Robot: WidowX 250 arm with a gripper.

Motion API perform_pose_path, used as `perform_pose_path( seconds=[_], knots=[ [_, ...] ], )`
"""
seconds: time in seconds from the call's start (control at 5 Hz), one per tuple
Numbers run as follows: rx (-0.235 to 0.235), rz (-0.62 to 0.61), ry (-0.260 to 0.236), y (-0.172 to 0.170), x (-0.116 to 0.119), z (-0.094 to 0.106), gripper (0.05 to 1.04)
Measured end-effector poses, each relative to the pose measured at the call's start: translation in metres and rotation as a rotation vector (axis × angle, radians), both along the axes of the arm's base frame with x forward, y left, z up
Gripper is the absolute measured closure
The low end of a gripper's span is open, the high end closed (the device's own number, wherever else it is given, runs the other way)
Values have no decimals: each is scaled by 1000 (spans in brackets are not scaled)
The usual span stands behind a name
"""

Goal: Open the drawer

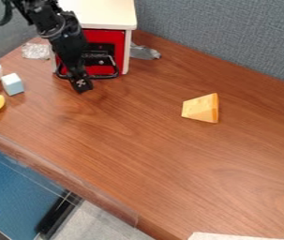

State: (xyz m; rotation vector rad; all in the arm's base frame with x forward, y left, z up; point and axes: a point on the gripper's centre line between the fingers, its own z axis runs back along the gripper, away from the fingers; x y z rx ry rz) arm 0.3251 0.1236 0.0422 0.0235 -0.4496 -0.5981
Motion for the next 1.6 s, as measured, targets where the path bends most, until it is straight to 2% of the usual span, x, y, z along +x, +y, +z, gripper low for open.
perform_pose_path(
  seconds=[0.2, 0.4, 0.6, 0.8, 1.2, 1.6],
  knots=[
    [-6, 30, 1, 2, 6, -7, 135],
    [2, 75, -20, 2, 12, -11, 423],
    [-5, 70, 7, -5, 12, -18, 710],
    [1, 51, 9, -7, 12, -19, 805],
    [-28, 51, 25, -17, -1, -20, 805],
    [-37, 36, 25, -28, -20, -19, 807]
  ],
)
